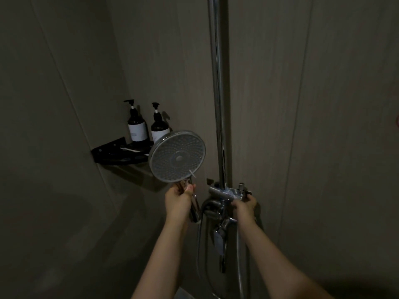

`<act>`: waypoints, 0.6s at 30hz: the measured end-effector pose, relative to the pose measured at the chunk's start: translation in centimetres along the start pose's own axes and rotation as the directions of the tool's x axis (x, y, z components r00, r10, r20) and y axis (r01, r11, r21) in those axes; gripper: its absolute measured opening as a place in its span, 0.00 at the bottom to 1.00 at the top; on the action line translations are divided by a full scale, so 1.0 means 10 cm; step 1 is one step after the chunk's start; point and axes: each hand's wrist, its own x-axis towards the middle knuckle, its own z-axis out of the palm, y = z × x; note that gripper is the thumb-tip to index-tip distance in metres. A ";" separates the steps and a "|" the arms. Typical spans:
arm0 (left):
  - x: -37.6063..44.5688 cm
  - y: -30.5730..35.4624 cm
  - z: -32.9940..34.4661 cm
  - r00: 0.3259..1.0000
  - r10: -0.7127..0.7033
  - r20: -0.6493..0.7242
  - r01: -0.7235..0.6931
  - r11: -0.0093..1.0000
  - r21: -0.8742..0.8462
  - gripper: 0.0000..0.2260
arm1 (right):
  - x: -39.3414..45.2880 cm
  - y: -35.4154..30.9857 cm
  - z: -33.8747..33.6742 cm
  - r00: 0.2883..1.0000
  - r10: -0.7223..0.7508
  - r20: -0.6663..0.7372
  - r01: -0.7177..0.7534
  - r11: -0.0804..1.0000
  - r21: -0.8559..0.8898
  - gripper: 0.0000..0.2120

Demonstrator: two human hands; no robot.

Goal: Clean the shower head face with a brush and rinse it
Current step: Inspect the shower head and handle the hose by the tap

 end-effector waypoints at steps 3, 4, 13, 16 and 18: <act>0.02 0.01 -0.03 1.000 0.005 -0.010 -0.005 1.000 0.006 0.09 | -0.08 -0.10 -0.01 0.998 -0.070 0.003 0.070 0.990 -0.124 0.32; 0.03 0.01 -0.04 1.000 0.004 -0.016 -0.004 1.000 0.007 0.09 | -0.07 -0.10 -0.01 0.996 -0.091 0.018 0.093 0.981 -0.173 0.31; 0.12 -0.01 -0.13 0.999 0.006 -0.042 -0.006 1.000 -0.013 0.07 | -0.07 -0.21 0.16 0.925 -0.332 -0.183 0.277 0.921 -0.273 0.14; 0.16 0.00 -0.16 0.999 0.008 -0.046 -0.010 0.999 -0.045 0.06 | -0.11 -0.39 0.24 0.880 -0.460 -0.116 0.416 0.866 -0.276 0.13; 0.17 0.03 -0.18 0.999 0.008 -0.049 -0.013 0.995 -0.095 0.06 | -0.16 -0.58 0.32 0.860 -0.507 0.055 0.507 0.837 -0.207 0.09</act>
